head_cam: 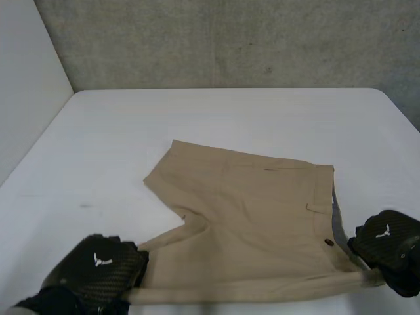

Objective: Fold the shorts.

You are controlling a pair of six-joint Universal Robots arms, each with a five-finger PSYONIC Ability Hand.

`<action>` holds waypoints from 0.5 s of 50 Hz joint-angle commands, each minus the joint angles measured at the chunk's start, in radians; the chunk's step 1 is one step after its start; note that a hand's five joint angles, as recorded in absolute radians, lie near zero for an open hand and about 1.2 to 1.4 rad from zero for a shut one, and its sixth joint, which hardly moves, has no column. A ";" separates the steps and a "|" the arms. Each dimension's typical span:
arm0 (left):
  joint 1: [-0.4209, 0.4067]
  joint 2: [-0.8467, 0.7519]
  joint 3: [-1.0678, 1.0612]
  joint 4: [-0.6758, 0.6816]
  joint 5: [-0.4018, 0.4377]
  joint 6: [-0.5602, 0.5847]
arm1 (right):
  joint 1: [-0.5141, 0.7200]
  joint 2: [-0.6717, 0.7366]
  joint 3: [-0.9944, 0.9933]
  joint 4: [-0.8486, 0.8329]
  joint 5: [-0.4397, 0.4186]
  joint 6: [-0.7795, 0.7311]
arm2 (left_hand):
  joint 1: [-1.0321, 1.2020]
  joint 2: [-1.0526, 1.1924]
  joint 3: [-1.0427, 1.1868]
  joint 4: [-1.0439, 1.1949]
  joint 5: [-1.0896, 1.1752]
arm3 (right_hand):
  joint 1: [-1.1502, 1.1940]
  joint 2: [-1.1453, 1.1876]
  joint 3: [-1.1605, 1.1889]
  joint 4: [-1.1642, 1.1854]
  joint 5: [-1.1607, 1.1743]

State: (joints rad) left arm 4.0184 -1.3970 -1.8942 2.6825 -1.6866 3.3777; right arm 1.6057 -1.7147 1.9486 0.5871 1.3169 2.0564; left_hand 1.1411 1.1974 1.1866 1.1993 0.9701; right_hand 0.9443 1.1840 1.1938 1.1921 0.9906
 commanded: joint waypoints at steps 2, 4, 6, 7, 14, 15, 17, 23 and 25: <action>0.087 -0.198 0.121 0.258 0.044 0.009 | -0.006 0.156 -0.082 -0.142 -0.091 0.138 | 0.255 0.199 0.210 0.197 0.252 | 0.452 0.212 0.202 0.204 0.231; 0.088 -0.297 0.189 0.324 0.042 0.020 | 0.019 0.227 -0.134 -0.207 -0.051 0.201 | 0.255 0.199 0.210 0.197 0.252 | 0.452 0.212 0.202 0.204 0.231; 0.094 -0.383 0.249 0.356 0.041 0.038 | 0.048 0.278 -0.175 -0.251 -0.003 0.243 | 0.255 0.199 0.210 0.197 0.252 | 0.452 0.212 0.202 0.204 0.231; 0.096 -0.411 0.271 0.365 0.041 0.046 | 0.059 0.294 -0.186 -0.262 0.010 0.249 | 0.255 0.199 0.210 0.197 0.252 | 0.452 0.212 0.202 0.204 0.231; 0.132 -0.660 0.542 0.438 0.042 0.111 | 0.148 0.444 -0.307 -0.426 0.116 0.320 | 0.255 0.199 0.210 0.197 0.252 | 0.452 0.212 0.202 0.204 0.231; 0.140 -0.713 0.607 0.451 0.044 0.114 | 0.154 0.472 -0.333 -0.462 0.133 0.350 | 0.255 0.199 0.210 0.197 0.252 | 0.452 0.212 0.202 0.204 0.231; 0.143 -0.804 0.708 0.474 0.044 0.124 | 0.164 0.523 -0.384 -0.519 0.157 0.396 | 0.255 0.199 0.210 0.197 0.252 | 0.452 0.212 0.202 0.204 0.231; 0.160 -1.003 0.923 0.545 0.047 0.195 | 0.214 0.655 -0.511 -0.661 0.194 0.449 | 0.255 0.199 0.210 0.197 0.252 | 0.452 0.212 0.202 0.204 0.231; 0.169 -1.078 1.007 0.582 0.047 0.229 | 0.220 0.703 -0.549 -0.720 0.225 0.446 | 0.255 0.199 0.210 0.197 0.252 | 0.452 0.212 0.202 0.204 0.231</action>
State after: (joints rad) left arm 4.1701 -2.2982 -1.0851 3.1897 -1.6419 3.5337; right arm 1.7957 -1.1339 1.5100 0.0101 1.4905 2.4794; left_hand 1.1412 1.1997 1.1873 1.1997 0.9700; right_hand 0.9443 1.1853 1.1938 1.1920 1.0041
